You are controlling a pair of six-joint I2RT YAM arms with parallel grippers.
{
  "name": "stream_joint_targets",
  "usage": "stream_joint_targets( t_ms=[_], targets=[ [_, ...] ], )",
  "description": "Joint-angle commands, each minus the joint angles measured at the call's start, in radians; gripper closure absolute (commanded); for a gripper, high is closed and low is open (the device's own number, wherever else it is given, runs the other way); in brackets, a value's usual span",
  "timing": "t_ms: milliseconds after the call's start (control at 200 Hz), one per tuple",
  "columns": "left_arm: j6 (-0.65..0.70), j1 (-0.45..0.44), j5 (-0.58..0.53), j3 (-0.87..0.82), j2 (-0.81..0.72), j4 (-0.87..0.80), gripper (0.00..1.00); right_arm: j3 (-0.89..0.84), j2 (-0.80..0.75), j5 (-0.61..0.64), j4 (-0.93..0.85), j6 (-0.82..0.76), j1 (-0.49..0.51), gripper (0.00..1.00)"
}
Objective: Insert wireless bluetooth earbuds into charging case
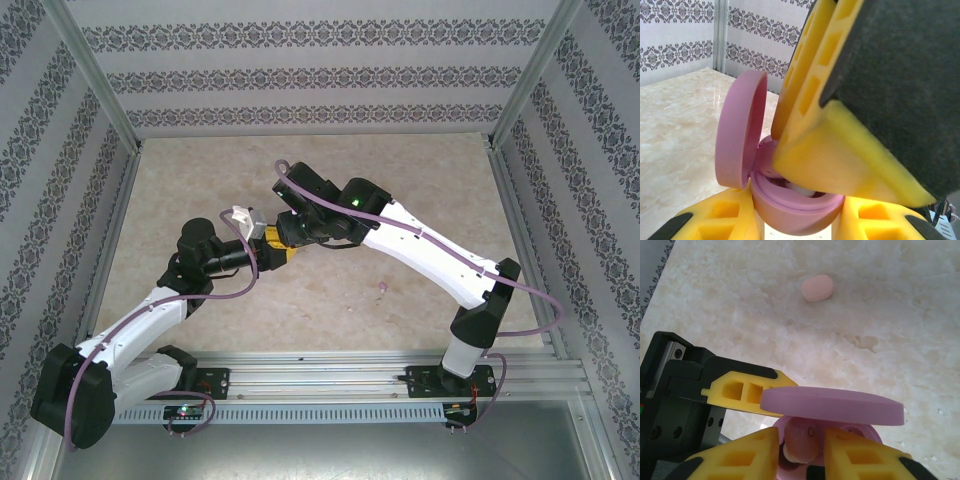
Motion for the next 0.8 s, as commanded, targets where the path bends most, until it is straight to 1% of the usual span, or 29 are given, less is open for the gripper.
stream_joint_targets(
  t_ms=[0, 375, 535, 694, 794],
  targets=[
    [0.021, -0.01, 0.0, 0.018, -0.014, -0.009, 0.81, 0.023, -0.013, 0.023, -0.032, 0.001, 0.003, 0.67],
    [0.021, -0.01, -0.001, 0.014, -0.014, -0.008, 0.81, 0.007, -0.063, -0.023, 0.015, 0.026, 0.003, 0.66],
    [0.024, -0.01, -0.003, 0.012, -0.01, -0.007, 0.81, -0.041, -0.136, -0.016, 0.054, 0.04, 0.002, 0.66],
    [0.019, -0.01, -0.002, 0.012, -0.007, -0.007, 0.81, -0.086, -0.203, 0.008, 0.046, 0.05, -0.013, 0.66],
    [0.015, -0.01, -0.001, 0.012, -0.004, -0.006, 0.81, -0.165, -0.27, -0.003, 0.057, 0.069, -0.044, 0.66]
  ],
)
